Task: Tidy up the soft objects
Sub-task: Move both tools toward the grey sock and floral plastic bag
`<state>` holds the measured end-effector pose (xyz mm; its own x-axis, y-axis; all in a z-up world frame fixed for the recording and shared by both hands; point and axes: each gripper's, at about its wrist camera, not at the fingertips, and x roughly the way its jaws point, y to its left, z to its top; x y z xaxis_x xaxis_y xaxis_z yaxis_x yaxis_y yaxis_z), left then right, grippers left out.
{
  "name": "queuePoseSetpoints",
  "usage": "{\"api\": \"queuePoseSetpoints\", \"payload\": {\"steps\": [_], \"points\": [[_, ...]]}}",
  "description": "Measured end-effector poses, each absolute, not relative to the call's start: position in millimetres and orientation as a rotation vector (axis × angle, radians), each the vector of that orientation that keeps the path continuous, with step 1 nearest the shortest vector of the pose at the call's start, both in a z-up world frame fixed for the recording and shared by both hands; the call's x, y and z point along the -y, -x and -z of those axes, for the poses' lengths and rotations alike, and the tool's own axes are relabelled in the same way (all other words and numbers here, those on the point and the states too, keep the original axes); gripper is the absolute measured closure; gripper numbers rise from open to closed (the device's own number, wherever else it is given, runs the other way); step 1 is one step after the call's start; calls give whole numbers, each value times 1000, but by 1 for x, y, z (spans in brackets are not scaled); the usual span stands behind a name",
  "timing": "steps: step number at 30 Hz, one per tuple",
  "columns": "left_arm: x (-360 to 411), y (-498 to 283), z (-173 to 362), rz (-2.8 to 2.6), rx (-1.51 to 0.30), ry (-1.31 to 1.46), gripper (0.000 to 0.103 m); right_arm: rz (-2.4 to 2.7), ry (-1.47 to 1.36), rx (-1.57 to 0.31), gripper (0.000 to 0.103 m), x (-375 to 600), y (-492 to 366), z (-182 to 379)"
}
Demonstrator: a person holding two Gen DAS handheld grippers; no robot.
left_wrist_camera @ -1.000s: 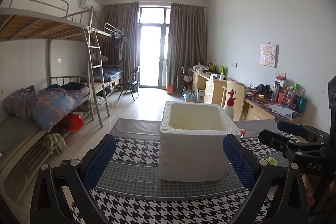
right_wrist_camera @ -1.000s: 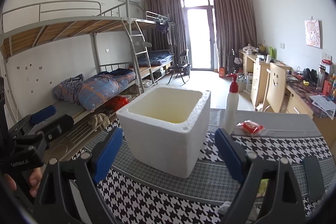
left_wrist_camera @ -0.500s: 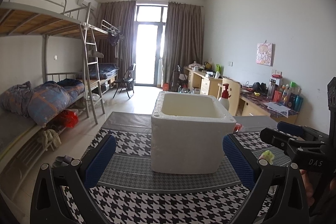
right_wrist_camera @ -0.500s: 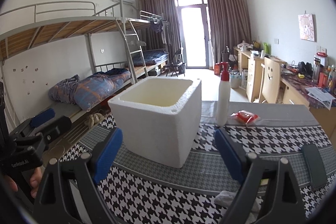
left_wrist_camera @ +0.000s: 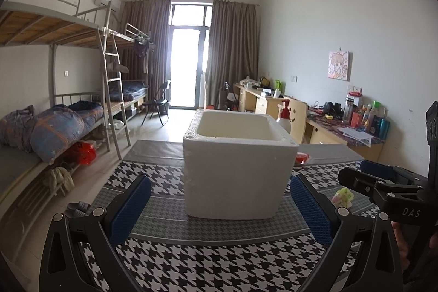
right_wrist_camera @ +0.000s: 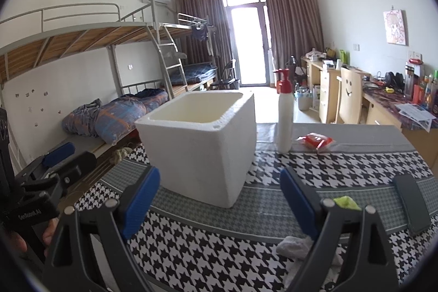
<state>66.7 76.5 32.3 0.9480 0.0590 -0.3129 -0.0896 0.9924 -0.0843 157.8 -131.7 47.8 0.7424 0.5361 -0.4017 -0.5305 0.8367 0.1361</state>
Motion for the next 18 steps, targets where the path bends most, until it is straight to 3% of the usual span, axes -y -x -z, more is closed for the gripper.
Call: {"api": "queuePoseSetpoints", "payload": {"steps": [18], "points": [[-42,-82,-20,41,-373,70,1,-485,-54,-473,11,167,-157,-37]]}}
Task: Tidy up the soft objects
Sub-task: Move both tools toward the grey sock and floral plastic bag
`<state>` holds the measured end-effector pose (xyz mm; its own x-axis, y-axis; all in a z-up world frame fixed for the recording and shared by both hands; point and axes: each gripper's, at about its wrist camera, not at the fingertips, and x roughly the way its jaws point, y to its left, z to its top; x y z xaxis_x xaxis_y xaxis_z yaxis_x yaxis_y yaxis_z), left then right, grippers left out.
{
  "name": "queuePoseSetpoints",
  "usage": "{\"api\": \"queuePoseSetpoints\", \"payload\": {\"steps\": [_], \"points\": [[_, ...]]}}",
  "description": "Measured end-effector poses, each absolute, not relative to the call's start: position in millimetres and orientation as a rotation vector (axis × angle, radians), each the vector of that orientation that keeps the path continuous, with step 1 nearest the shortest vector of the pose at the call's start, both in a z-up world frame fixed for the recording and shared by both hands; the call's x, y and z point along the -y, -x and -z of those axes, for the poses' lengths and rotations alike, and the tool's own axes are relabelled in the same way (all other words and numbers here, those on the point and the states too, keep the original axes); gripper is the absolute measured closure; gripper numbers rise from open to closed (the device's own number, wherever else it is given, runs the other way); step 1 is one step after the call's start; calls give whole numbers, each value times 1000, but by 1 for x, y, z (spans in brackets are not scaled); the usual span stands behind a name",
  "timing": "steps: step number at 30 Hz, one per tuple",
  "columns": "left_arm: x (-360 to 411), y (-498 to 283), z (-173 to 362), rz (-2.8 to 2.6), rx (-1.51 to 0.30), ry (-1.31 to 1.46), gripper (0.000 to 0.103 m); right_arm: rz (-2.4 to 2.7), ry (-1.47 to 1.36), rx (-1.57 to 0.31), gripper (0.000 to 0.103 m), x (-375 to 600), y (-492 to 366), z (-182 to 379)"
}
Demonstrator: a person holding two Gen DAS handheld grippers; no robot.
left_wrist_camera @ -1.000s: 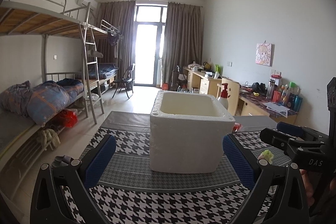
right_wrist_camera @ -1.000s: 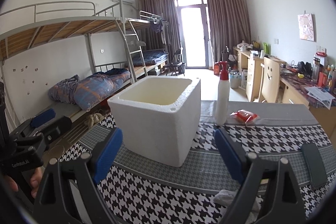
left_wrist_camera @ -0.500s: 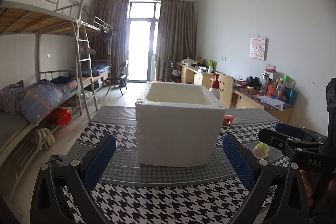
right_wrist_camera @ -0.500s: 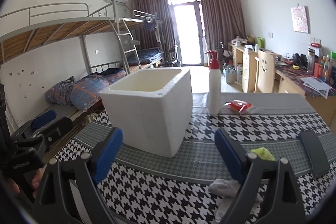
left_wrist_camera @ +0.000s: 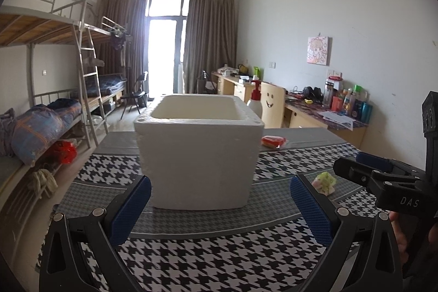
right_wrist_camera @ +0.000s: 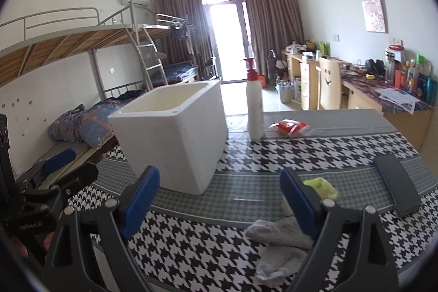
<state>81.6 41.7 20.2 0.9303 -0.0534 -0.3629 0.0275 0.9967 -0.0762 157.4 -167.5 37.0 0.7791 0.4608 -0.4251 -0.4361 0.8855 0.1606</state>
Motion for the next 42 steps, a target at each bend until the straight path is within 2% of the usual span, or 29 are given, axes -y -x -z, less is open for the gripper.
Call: {"api": "queuePoseSetpoints", "payload": {"steps": [42], "points": [[55,-123,2,282,-511,-26,1,-265,-138,-550,11,255,-165,-11]]}}
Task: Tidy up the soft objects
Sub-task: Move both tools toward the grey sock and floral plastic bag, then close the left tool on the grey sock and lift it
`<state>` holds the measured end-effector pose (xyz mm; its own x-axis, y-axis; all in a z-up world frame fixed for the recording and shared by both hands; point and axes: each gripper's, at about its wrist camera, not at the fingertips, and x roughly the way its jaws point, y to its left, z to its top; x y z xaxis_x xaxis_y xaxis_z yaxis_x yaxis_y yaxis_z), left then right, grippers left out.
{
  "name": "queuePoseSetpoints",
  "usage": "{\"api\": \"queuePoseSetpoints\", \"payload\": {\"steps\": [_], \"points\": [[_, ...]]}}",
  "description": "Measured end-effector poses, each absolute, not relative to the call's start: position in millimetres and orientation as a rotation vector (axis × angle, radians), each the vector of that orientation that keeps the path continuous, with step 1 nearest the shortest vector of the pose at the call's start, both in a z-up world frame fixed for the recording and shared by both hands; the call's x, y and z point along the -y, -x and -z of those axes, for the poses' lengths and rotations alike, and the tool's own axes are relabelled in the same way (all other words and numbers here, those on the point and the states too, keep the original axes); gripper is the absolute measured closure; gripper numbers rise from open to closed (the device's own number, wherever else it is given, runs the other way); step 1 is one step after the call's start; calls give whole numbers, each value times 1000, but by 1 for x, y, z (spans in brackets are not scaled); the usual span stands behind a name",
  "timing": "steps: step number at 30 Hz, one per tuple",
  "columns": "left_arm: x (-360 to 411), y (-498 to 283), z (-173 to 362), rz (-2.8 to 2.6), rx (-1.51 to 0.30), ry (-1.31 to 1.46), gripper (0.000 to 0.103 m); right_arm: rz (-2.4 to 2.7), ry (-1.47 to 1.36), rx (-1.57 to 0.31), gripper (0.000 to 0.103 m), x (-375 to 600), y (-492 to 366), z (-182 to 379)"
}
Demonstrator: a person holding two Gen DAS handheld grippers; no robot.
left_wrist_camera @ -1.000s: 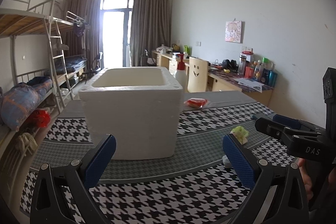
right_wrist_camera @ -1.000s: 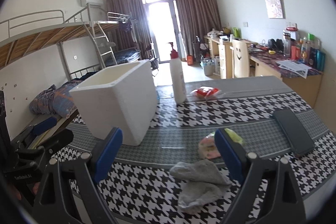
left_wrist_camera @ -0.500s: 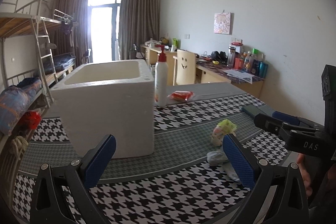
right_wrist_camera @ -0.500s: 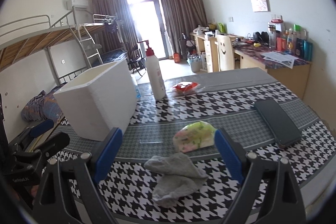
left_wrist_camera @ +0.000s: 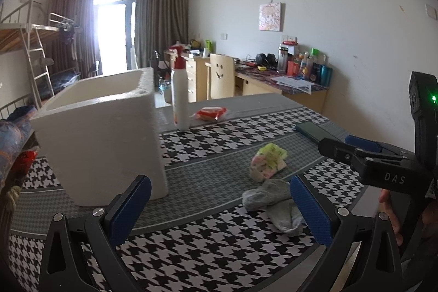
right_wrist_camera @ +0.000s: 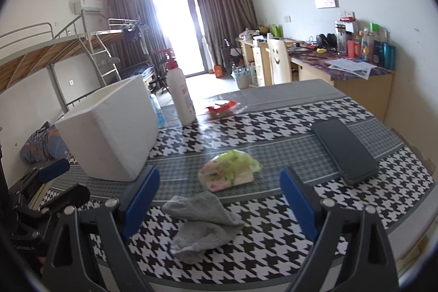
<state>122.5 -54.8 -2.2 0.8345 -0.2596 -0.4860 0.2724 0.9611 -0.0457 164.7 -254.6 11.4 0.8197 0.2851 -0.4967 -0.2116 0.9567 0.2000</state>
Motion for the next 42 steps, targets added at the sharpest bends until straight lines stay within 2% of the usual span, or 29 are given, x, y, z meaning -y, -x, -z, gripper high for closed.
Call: {"api": "queuePoseSetpoints", "payload": {"steps": [23,42], "points": [[104,-147,31,414,-625,-96,1,-213,-151,-628,11,283,-184,7],[138,-186,66,497,-796,-159,3,-197,-185,-679,11,298,-205,28]]}}
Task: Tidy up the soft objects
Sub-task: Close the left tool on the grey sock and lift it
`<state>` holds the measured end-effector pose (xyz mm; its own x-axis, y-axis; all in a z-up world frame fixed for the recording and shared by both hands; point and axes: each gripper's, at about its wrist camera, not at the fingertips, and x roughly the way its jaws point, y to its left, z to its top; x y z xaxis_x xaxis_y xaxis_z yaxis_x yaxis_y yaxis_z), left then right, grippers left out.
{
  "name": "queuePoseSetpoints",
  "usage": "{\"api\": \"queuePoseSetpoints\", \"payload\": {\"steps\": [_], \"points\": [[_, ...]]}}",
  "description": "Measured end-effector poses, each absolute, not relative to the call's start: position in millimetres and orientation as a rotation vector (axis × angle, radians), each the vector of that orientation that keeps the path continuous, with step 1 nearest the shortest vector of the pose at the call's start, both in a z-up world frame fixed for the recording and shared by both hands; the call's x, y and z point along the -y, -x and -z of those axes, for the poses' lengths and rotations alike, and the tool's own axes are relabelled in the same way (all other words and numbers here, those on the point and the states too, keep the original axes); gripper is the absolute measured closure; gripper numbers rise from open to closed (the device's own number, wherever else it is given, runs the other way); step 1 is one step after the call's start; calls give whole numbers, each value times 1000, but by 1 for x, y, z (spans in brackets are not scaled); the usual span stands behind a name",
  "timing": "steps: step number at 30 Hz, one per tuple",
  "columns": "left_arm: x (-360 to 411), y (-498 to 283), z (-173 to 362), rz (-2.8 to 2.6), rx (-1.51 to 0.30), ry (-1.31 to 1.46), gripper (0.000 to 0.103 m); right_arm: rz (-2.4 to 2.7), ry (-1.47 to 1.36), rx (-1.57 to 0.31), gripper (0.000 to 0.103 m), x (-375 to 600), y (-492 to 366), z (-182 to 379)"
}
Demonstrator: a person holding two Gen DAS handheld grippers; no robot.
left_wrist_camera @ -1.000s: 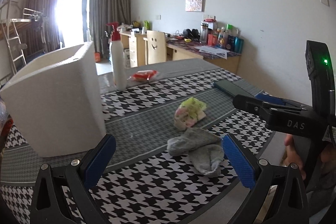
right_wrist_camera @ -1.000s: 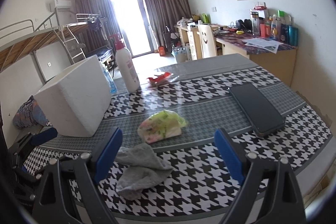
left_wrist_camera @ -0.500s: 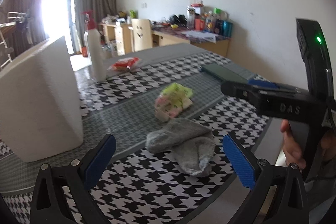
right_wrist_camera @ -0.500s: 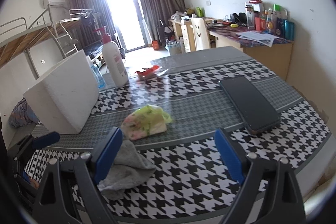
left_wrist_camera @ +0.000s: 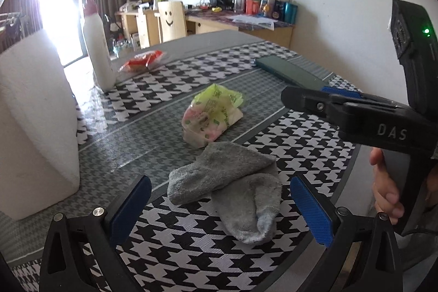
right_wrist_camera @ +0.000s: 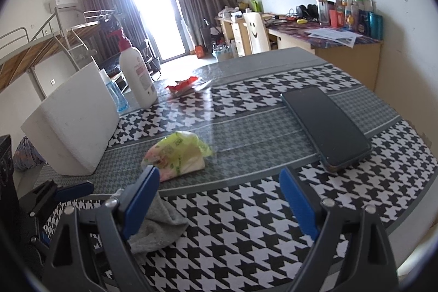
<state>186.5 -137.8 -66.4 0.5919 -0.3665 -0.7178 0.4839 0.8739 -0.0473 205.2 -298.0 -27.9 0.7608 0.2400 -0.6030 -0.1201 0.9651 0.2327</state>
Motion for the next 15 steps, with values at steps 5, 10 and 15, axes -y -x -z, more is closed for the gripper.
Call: {"api": "queuePoseSetpoints", "payload": {"steps": [5,10,15], "points": [[145,-189,70,524,-806,-185,13,-194,-197,-697,11,300,-210,35],[153,-189,77,552,-828,-216,22,-191,-196,-718,11,299,-216,40],[154,-195,84,541,-859,-222,33,-196,-188,-730,11,294,-218,42]]}}
